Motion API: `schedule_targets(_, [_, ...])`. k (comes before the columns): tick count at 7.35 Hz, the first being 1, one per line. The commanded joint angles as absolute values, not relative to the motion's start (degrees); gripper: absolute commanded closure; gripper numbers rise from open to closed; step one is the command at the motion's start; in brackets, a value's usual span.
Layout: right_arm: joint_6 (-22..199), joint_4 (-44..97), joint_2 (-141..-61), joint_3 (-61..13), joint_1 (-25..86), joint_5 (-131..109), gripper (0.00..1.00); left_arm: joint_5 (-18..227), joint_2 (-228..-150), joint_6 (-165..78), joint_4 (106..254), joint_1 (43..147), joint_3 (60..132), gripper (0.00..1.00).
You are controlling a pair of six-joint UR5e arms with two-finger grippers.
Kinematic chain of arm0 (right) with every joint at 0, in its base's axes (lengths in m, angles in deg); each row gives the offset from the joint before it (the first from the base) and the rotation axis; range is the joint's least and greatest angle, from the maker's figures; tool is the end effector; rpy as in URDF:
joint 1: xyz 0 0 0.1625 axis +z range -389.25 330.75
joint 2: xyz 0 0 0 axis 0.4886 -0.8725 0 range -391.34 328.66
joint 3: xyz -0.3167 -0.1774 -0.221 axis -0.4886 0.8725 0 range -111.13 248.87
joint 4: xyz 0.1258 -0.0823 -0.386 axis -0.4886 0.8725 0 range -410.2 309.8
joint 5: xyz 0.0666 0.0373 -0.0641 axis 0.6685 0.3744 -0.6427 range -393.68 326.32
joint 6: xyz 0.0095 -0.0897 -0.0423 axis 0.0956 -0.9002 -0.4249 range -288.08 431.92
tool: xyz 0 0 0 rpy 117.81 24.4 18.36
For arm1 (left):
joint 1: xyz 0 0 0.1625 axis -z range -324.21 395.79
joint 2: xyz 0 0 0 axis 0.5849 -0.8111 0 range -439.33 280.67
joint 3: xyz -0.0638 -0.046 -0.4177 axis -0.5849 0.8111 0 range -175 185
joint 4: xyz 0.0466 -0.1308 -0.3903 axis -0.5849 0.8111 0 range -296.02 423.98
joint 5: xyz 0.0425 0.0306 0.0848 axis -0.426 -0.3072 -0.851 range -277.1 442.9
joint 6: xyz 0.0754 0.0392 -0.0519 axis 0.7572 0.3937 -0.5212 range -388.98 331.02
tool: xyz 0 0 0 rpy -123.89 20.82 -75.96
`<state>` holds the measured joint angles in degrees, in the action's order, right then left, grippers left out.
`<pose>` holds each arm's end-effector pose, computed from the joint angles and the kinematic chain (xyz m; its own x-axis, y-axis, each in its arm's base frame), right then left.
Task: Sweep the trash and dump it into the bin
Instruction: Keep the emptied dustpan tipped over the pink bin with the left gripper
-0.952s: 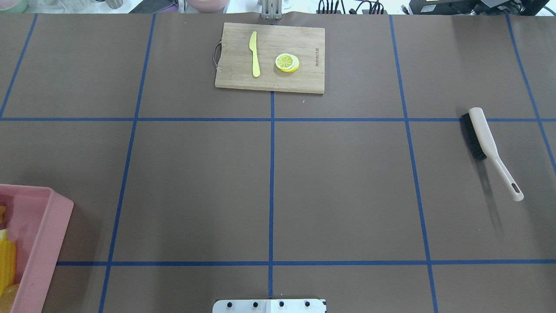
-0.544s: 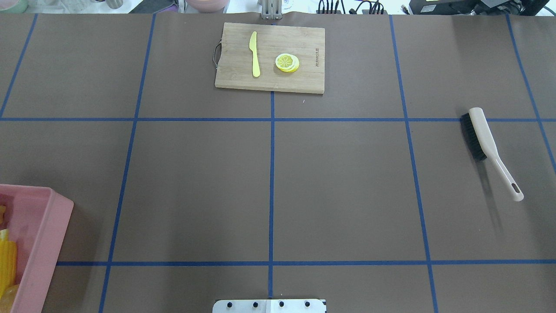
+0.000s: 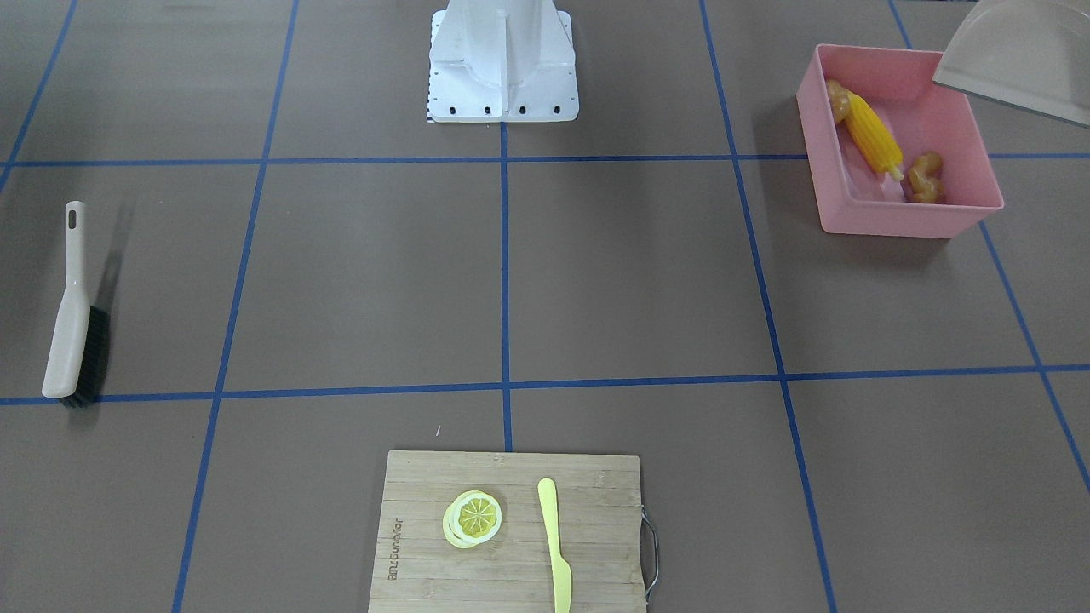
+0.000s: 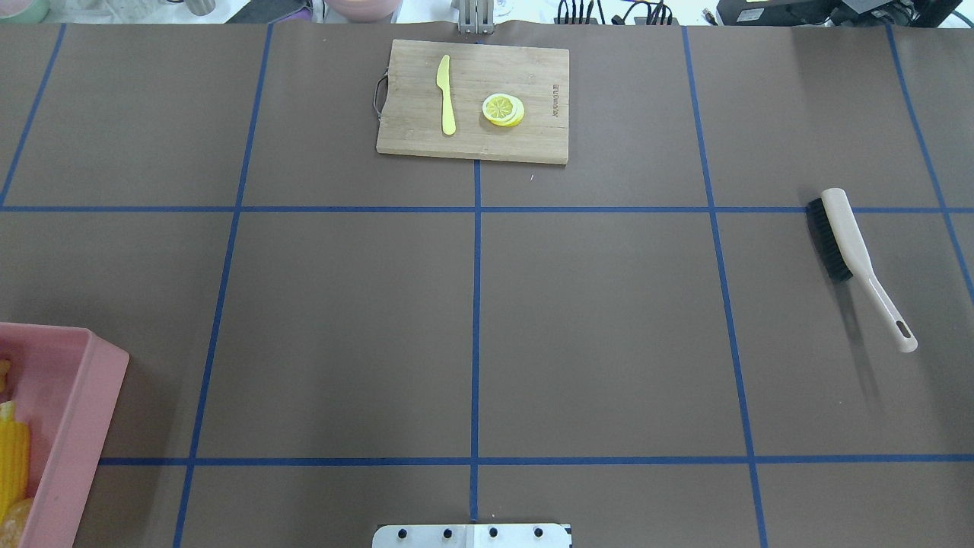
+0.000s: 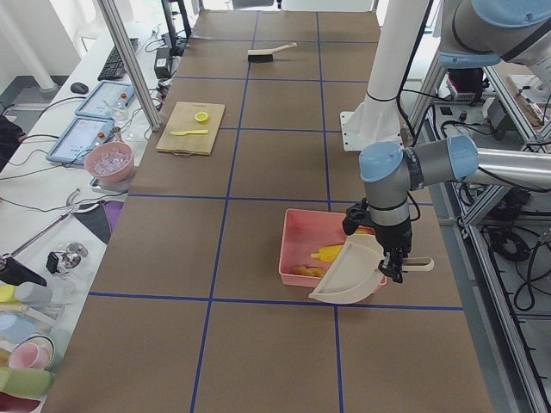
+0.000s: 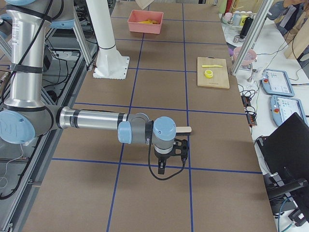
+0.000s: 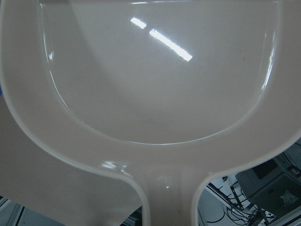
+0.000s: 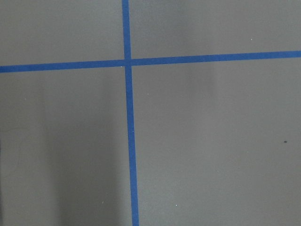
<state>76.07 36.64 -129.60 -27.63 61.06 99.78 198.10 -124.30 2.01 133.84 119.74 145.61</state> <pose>0.0671 -0.4319 0.6650 0.7237 0.0594 0.6876 -0.0578 0.9980 -0.0254 -0.0732 -0.1721 0.5370 0.7285 0.4860 -0.4828 -0.5566 0.8308 -0.0035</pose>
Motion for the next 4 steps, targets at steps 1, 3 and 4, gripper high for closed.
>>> schedule_targets(1, [76.05,36.64,-129.60,-27.37,61.01,99.74,0.00,196.46,-131.24,-2.52,135.17,123.84,144.58,1.00])
schedule_targets(3, [76.14,36.64,-129.60,-27.37,61.01,99.74,0.00,197.76,-142.03,-2.61,137.52,126.66,139.07,1.00])
schedule_targets(4, [76.14,36.64,-129.60,-27.37,61.01,99.74,0.00,200.91,-149.05,-2.17,137.72,127.37,134.77,1.00])
